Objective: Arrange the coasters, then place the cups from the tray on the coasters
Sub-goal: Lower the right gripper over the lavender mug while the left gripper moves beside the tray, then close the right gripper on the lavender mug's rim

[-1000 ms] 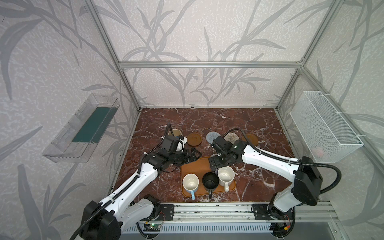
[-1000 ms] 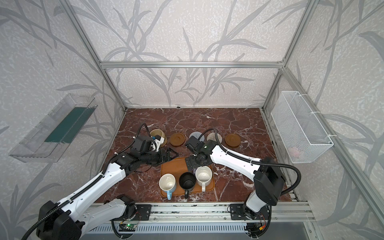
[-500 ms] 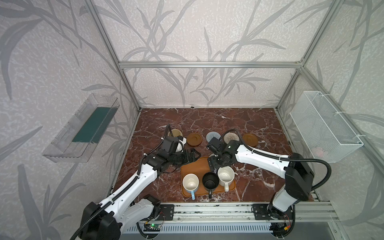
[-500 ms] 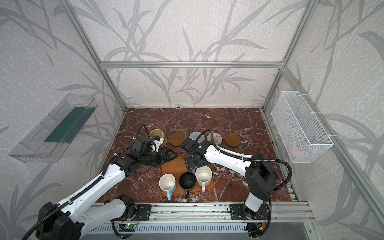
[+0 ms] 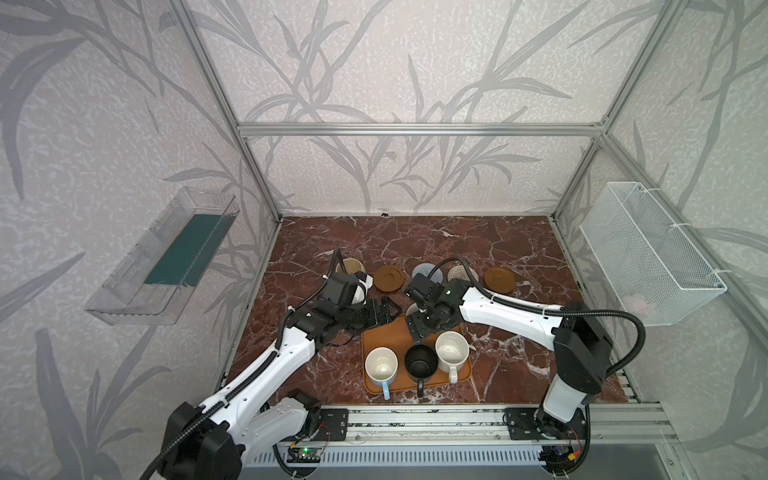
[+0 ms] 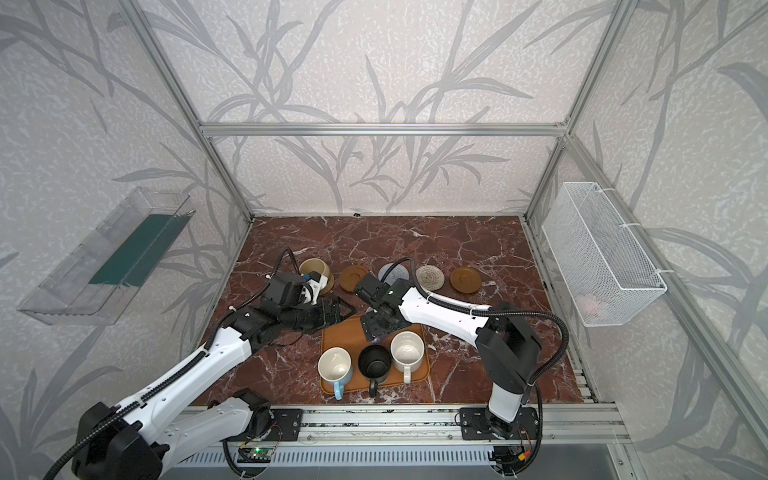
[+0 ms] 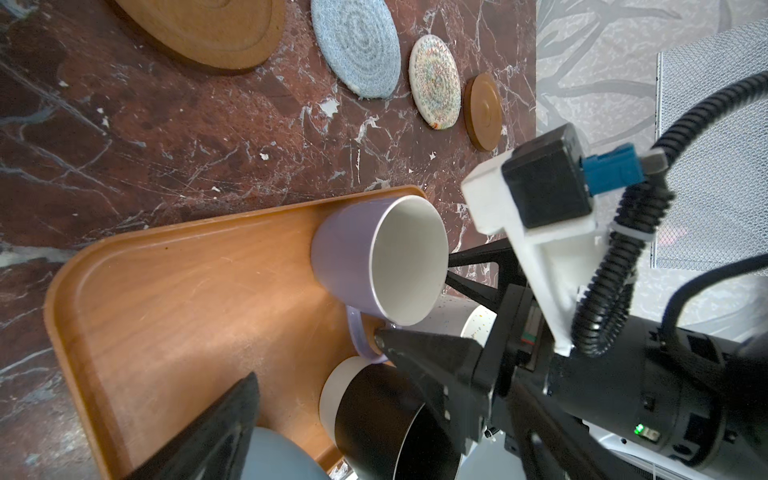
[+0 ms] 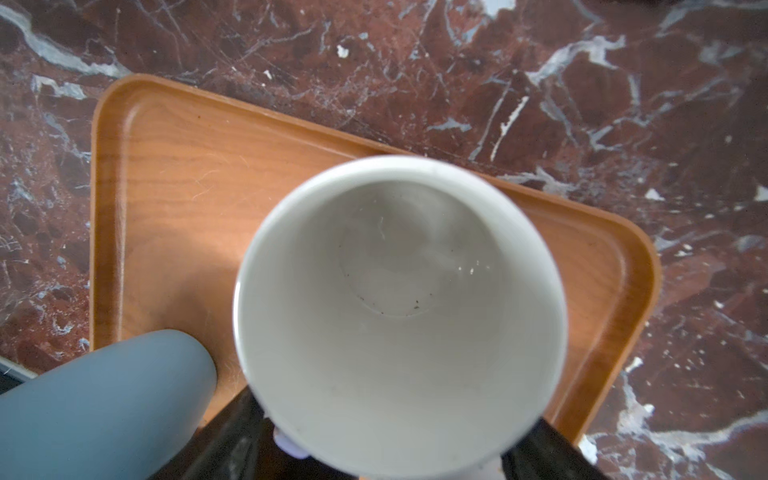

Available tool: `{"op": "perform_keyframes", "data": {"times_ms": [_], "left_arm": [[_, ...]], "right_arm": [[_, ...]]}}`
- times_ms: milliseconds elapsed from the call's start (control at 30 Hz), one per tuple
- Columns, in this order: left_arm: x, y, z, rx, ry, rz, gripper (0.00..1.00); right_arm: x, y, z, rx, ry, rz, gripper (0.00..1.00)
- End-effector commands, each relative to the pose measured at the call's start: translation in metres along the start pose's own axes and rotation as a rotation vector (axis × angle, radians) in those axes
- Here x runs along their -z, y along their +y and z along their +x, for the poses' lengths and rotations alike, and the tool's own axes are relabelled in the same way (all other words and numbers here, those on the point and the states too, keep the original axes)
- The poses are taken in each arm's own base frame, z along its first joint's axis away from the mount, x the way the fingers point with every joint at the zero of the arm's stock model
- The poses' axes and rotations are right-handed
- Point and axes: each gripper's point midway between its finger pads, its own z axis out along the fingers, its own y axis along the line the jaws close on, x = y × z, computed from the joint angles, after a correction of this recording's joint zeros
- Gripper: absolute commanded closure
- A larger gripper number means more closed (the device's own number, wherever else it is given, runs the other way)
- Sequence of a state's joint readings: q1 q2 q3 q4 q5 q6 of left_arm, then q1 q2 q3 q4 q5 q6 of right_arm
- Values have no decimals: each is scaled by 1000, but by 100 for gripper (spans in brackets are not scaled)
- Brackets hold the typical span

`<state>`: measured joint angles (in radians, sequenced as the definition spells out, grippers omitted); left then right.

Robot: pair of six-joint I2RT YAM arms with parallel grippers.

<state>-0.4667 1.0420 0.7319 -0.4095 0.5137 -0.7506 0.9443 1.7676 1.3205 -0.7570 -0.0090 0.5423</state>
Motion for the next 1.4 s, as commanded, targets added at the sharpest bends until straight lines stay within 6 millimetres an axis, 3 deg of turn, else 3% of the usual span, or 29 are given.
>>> {"op": "perform_keyframes", "data": {"times_ms": [0,233,667,900,1333,1367], "left_arm": [[-6,9,3,-9,7,-24,4],[-10,9,1,-1,10,-20,5],[-11,8,0,3,17,-22,5],[-10,8,0,4,15,-22,5],[-14,9,1,12,23,-23,5],[-14,8,0,10,29,-21,5]], "right_arm": [[-3,12,-4,43,-2,-36,10],[-7,7,-7,16,-17,32,13],[8,5,-13,16,-101,9,37],[7,2,-9,31,-90,22,47],[-2,-12,3,27,-78,53,52],[6,-10,-1,25,-119,32,53]]}}
